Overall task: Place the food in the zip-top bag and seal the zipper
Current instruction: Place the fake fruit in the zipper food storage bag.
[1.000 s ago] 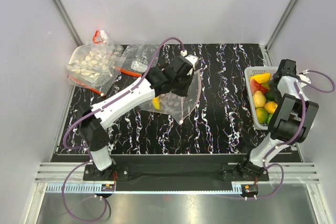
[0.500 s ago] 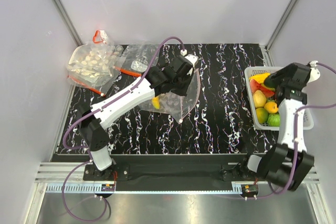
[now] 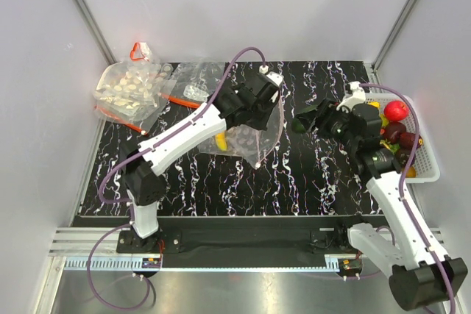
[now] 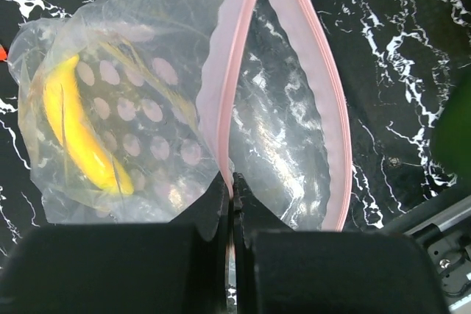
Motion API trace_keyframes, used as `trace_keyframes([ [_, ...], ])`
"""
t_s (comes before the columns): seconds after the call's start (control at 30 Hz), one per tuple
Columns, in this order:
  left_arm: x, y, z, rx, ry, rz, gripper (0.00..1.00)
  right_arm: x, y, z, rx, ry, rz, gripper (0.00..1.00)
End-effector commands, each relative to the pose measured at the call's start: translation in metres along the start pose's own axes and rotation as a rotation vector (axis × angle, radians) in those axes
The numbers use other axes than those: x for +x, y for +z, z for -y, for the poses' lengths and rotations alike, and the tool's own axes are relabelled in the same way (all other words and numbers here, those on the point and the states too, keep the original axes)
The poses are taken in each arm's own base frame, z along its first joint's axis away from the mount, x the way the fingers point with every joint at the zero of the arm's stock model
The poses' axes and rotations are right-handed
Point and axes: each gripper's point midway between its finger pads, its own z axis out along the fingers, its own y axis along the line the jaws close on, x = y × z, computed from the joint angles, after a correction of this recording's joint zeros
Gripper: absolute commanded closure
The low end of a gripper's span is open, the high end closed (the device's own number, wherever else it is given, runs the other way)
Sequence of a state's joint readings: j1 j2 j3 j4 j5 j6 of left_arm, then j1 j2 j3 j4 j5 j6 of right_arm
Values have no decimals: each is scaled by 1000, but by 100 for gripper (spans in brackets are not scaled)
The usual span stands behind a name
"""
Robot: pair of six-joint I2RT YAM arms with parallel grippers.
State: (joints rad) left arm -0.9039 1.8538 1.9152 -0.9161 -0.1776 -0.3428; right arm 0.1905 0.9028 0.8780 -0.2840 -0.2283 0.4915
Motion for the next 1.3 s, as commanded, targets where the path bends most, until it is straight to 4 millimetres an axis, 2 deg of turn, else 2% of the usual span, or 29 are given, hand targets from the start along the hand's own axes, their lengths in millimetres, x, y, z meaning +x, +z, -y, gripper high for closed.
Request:
trace_keyframes([
  [0.0, -13, -6, 1, -18, 8, 29, 100, -6, 2, -40, -125, -82, 55, 62],
  [0.13, -16, -11, 3, -26, 11, 31, 100, 6, 15, -56, -132, -124, 42, 63],
  [0.17, -18, -13, 4, -21, 10, 36, 100, 17, 20, -65, -150, -136, 16, 63],
  [0.2, -19, -15, 4, -17, 8, 37, 100, 16, 23, -71, -159, -139, 26, 63],
  [0.3, -22, -22, 7, 2, 1, 50, 100, 28, 36, -79, -154, -144, 11, 63],
  [0.47, -25, -44, 6, 20, -4, 71, 100, 43, 55, -76, -122, -135, -7, 63],
  [0.6, -30, -65, 4, 32, -14, 113, 100, 49, 62, -73, -110, -127, -20, 60],
  [0.7, -29, -69, 7, 55, -13, 113, 100, 51, 63, -73, -109, -120, -25, 59],
  [0.77, -29, -71, 11, 76, -16, 112, 100, 50, 62, -74, -113, -120, -24, 53],
  [0.8, -29, -71, 12, 82, -16, 113, 100, 50, 61, -75, -119, -123, -23, 43],
  [0.83, -28, -70, 13, 87, -15, 108, 100, 51, 60, -76, -124, -124, -26, 25],
  [0.9, -28, -70, 13, 86, -15, 109, 100, 49, 56, -77, -125, -130, -19, 11],
  [1.03, -27, -67, 10, 72, -11, 106, 100, 38, 40, -81, -131, -134, 7, 10],
  [1.13, -26, -62, 8, 59, -11, 102, 100, 29, 30, -82, -120, -138, 17, 13],
  [1.17, -27, -60, 8, 57, -11, 102, 100, 29, 24, -78, -96, -141, 6, 14],
  [1.2, -26, -56, 7, 53, -13, 100, 100, 15, 20, -76, -54, -137, 42, 19],
  [1.23, -25, -54, 5, 47, -15, 99, 100, 10, 18, -72, -19, -140, 48, 21],
  [1.27, -26, -53, 4, 44, -19, 101, 100, 15, 15, -59, 49, -152, 16, 23],
])
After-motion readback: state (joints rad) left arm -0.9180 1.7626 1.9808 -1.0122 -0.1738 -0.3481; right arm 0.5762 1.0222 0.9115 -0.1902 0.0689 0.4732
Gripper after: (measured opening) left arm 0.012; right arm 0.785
